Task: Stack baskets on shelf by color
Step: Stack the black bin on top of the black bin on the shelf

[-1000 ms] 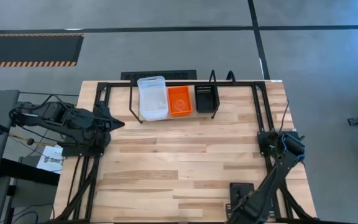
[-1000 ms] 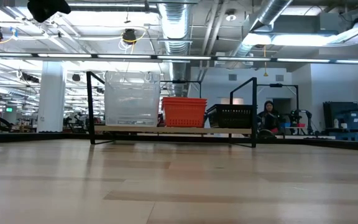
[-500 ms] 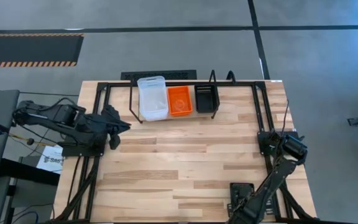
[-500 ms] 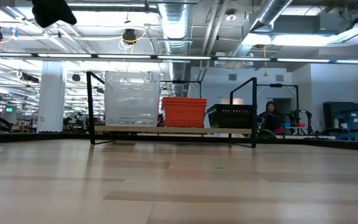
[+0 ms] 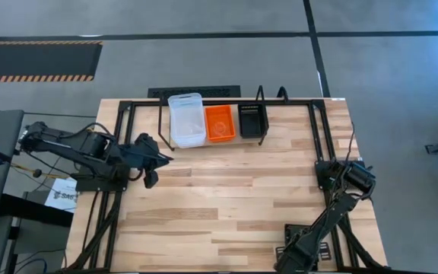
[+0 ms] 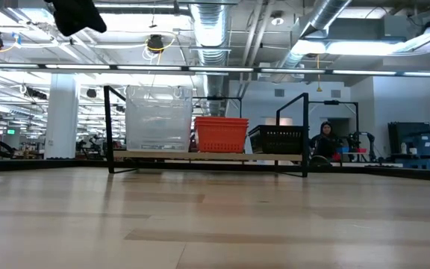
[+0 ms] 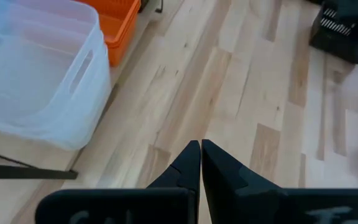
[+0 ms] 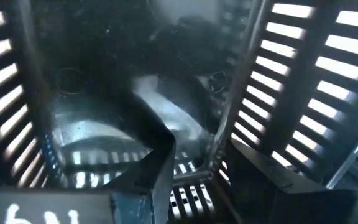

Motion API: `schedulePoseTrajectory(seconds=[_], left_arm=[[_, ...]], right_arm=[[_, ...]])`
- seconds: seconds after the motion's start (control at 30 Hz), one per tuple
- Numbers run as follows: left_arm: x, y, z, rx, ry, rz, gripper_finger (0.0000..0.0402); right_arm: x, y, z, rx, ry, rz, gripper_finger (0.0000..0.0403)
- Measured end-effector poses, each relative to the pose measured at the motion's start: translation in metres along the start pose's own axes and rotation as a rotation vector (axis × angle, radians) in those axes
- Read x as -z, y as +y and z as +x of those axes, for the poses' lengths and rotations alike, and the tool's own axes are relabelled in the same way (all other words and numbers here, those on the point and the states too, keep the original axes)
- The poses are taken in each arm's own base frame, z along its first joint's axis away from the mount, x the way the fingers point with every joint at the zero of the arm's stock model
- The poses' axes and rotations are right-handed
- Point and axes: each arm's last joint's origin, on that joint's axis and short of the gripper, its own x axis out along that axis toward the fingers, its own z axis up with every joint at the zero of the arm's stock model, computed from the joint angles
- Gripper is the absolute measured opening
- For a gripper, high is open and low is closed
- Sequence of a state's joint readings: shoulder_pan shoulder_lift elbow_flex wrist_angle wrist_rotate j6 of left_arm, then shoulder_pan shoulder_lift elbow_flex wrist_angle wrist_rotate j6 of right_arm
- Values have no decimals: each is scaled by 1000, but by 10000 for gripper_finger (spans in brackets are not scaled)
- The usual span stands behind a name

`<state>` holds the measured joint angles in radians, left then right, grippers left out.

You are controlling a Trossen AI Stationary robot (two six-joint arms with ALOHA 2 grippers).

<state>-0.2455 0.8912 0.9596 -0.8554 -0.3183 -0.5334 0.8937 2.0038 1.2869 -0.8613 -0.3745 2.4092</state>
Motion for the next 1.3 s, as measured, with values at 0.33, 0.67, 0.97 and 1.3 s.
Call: schedulePoseTrajectory(seconds=[0.33,0.67,0.97,1.3], left_arm=[[-2,-1,0,9,-16,-9,0],[-2,-1,0,11,-20,-18,0],[-2,-1,0,10,-20,-17,0],[-2,-1,0,10,-20,-18,0]], right_arm=[[-19,-22,-59,-145,-114,32,170],[-39,-51,-100,-171,-217,47,170],[-39,-62,-100,-128,-262,30,170],[-41,-65,-87,-113,-275,11,170]])
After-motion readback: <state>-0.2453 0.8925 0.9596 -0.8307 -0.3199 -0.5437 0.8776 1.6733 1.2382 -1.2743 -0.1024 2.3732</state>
